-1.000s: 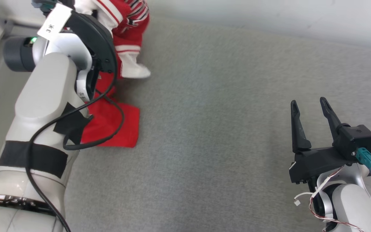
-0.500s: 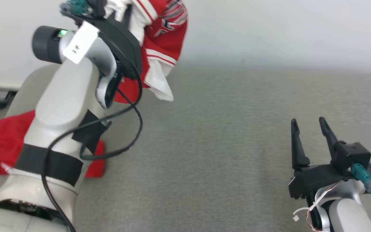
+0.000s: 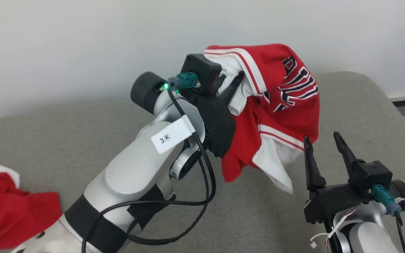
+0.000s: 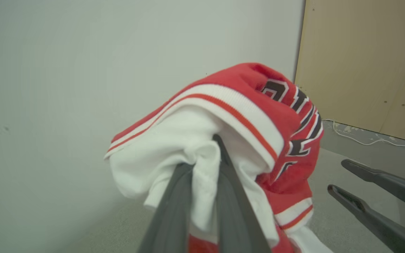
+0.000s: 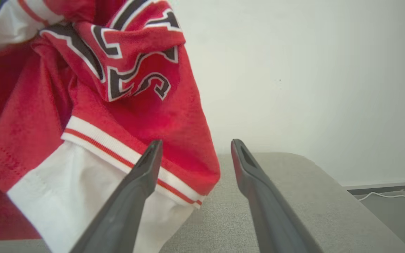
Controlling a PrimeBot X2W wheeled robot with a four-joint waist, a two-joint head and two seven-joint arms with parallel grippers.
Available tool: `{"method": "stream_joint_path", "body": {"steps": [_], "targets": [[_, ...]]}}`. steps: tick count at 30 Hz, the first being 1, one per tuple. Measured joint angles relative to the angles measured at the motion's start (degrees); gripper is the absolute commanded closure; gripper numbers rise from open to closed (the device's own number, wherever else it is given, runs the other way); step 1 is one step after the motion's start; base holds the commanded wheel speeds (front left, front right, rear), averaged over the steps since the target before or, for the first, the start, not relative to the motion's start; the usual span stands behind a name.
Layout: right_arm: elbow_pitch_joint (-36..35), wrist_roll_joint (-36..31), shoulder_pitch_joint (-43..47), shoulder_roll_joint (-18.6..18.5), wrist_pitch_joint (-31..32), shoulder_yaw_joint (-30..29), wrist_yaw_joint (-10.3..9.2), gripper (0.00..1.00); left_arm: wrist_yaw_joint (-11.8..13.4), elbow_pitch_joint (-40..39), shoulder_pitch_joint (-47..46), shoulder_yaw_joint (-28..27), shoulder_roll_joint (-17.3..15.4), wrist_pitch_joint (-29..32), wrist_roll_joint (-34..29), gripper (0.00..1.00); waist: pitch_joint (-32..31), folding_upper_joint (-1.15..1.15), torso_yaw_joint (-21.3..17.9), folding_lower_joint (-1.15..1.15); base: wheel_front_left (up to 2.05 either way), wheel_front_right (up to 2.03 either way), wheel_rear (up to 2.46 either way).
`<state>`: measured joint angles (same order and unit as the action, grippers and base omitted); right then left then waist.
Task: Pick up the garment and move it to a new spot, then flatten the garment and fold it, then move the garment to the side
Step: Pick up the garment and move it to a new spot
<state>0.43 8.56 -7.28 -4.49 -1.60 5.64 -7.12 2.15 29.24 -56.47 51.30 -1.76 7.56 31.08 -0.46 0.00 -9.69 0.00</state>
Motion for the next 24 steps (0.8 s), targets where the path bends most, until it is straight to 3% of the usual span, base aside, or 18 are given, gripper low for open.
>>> {"method": "stream_joint_path", "body": {"steps": [7,8,14,15,17,24], "targets": [[-0.35,0.01,0.02,-0.03,0.08,0.03,0.04,0.00,2.68,1.23,0.13,1.94,-0.13,1.04,2.15,1.00,0.24,0.00,-6.02,0.00,0.00,0.00,0.00],[-0.90,0.37,0.39,-0.22,0.07,-0.94,0.04,0.00,3.41,3.77,0.19,2.82,-0.14,1.69,2.45,1.00,0.95,0.00,-8.61,0.00,0.00,0.00,0.00],[-1.44,0.52,1.22,-0.21,-0.02,-2.07,0.03,0.00,3.54,10.79,1.16,3.45,-0.12,3.54,2.68,1.00,3.26,0.00,-9.67,0.01,0.00,0.00,0.00],[-1.47,0.52,1.22,-0.20,-0.12,-2.26,0.03,0.00,3.74,12.18,1.33,3.63,-0.14,4.24,2.68,0.89,3.58,0.00,-9.60,0.01,0.00,0.00,0.00],[-1.47,0.55,1.22,-0.19,-0.20,-2.56,0.03,0.00,3.85,14.60,1.98,3.91,-0.23,5.22,2.69,0.00,3.99,0.00,-9.15,0.01,0.00,0.00,0.00],[-1.35,0.86,1.13,-0.08,-0.45,-2.80,0.03,0.00,2.44,18.64,5.43,6.14,-0.27,8.13,3.27,0.00,4.66,0.01,-6.69,0.01,0.00,0.00,0.00]]}}
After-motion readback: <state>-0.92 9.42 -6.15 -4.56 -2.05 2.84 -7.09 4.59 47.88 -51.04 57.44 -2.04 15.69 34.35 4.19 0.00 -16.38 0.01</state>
